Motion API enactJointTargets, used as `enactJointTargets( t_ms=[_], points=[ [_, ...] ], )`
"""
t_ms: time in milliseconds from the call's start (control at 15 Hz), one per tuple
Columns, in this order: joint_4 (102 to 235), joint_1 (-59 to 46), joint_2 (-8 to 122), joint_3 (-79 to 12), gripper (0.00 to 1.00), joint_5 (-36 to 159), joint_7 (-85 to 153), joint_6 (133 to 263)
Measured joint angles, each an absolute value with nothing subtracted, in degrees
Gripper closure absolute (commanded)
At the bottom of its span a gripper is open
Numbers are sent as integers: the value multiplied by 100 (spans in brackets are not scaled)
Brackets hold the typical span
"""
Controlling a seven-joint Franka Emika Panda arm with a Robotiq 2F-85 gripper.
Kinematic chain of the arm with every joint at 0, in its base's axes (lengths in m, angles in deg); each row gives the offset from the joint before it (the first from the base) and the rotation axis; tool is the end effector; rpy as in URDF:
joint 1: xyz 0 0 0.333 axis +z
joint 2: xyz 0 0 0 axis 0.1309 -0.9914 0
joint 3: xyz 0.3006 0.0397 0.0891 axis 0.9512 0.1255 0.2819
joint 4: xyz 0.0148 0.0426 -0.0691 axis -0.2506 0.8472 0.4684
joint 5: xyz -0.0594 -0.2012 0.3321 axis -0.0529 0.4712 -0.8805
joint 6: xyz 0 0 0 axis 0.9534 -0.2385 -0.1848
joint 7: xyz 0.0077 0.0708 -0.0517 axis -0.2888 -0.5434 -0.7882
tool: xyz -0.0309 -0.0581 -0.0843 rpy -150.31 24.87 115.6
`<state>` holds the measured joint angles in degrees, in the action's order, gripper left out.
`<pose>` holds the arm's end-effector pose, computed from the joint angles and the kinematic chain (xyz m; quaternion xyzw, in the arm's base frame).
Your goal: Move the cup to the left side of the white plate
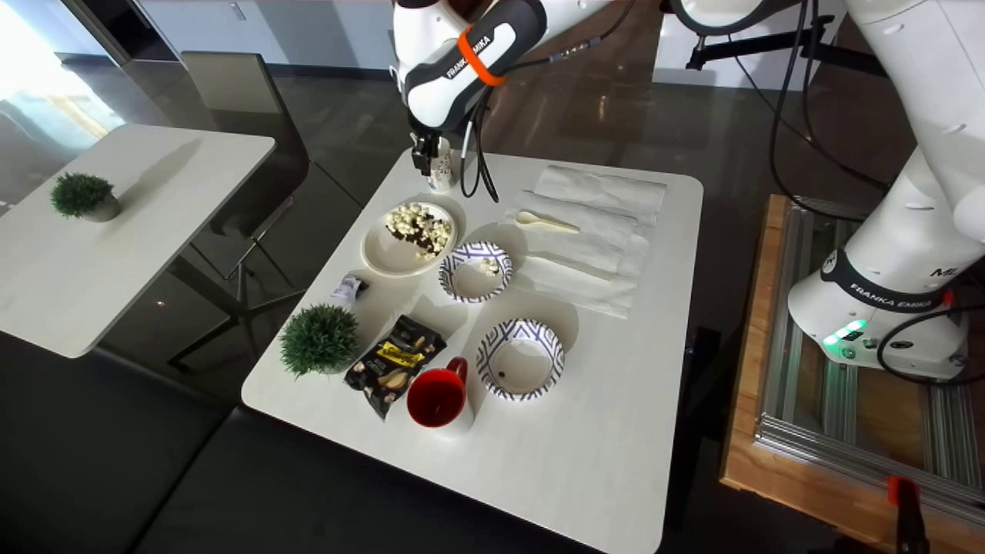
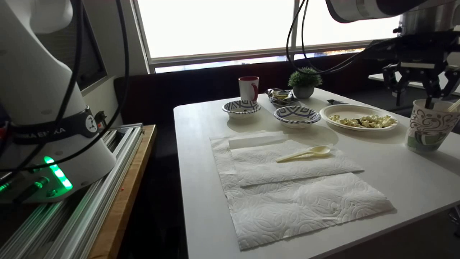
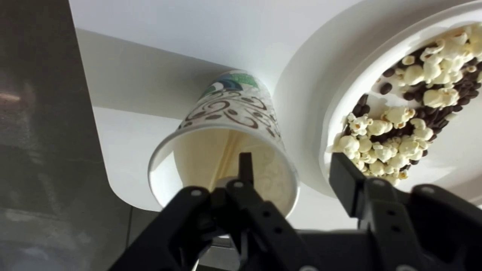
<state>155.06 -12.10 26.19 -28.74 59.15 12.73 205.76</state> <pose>0.7593 -0.0558 0.2469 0.9834 0.1128 0.1394 0.0288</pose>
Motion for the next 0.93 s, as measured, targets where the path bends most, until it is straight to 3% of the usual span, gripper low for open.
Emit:
enactJointTargets(
  t_ms=[200,467,533,933],
  points=[
    [15464,-1209,2587,-2868,94,5915,1183,20615],
    [15453,-1200,2589,-2868,100,5915,1208,20613],
    [15452,-1193,2598,-2868,96,5915,1236,20596],
    [15487,-1125,2862,-2887,96,5915,1552,20368]
  ],
)
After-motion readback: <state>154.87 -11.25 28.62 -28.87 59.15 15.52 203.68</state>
